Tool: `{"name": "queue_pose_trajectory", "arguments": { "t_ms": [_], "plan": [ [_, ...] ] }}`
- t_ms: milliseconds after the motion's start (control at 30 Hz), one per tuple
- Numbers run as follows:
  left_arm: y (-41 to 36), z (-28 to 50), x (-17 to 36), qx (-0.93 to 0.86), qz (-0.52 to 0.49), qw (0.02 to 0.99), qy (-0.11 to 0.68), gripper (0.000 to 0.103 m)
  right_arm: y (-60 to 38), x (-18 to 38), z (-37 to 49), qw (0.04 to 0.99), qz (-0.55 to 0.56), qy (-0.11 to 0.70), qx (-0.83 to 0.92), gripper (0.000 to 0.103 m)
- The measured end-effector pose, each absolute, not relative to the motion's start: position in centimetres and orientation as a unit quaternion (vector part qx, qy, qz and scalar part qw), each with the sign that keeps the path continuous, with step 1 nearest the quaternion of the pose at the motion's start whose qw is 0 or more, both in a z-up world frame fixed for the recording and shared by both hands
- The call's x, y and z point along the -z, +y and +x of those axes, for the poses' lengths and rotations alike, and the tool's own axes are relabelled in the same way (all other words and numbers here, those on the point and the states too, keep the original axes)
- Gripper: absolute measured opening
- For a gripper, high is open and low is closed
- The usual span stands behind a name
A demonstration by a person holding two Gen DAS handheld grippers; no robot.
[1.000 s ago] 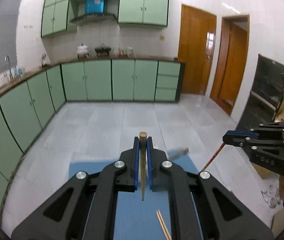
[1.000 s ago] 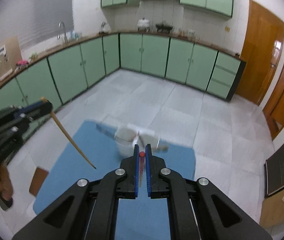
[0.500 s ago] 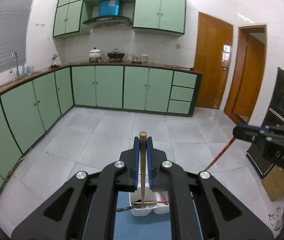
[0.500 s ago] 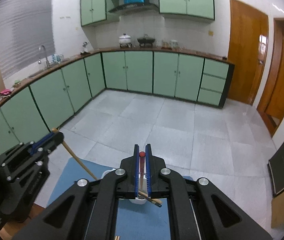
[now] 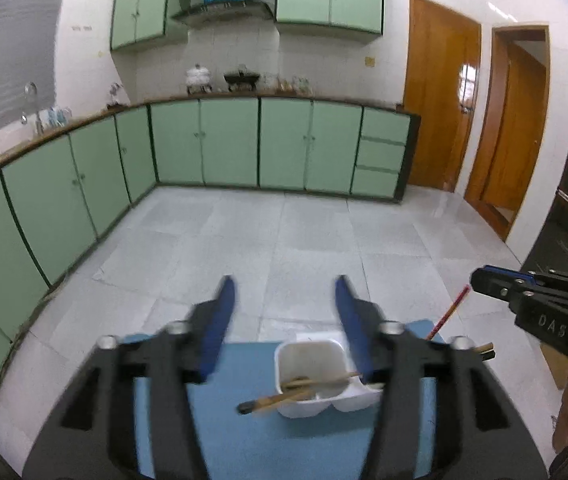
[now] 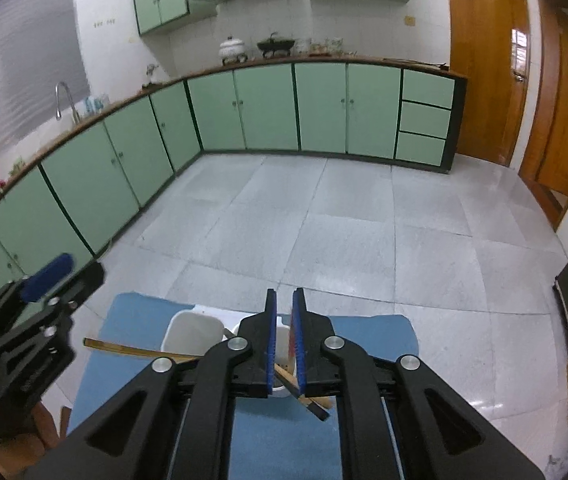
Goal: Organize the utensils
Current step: 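Insert both chopsticks into the white holder and open both grippers, then move both open grippers back to the last two chopsticks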
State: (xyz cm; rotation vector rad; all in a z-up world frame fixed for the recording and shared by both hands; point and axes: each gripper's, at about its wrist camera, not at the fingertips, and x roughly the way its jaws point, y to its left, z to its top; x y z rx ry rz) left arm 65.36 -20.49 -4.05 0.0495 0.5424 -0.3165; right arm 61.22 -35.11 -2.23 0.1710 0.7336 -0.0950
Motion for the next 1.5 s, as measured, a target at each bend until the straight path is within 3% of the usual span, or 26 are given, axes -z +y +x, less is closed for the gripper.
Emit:
{"name": "queue_pose_trajectory", "arguments": {
  "t_ms": [300,533,667,1067,1500],
  "plan": [
    [-14.2,59.1,1.6,0.167,0.014,0.954,0.249,0.066,-35.5,0.5,50.8,0.955,0.049,0.289,0.046,0.018],
    [-8.8,51.3,6.5,0.161,0.015,0.950,0.268,0.070,-31.0,5.2,40.3,0.962,-0.016,0.272,0.024,0.023],
    [-6.7,46.2,10.0,0.158,0.012,0.947,0.280,0.072,-28.6,9.1,35.3,0.959,0.001,0.283,0.010,0.035],
    [-3.5,35.1,20.4,0.131,0.000,0.938,0.321,0.076,-20.9,23.8,25.6,0.932,0.017,0.362,-0.033,0.035],
    [-4.3,32.0,25.7,0.137,0.012,0.928,0.347,0.077,-17.9,26.8,24.6,0.936,-0.015,0.352,-0.027,0.036]
  ]
}}
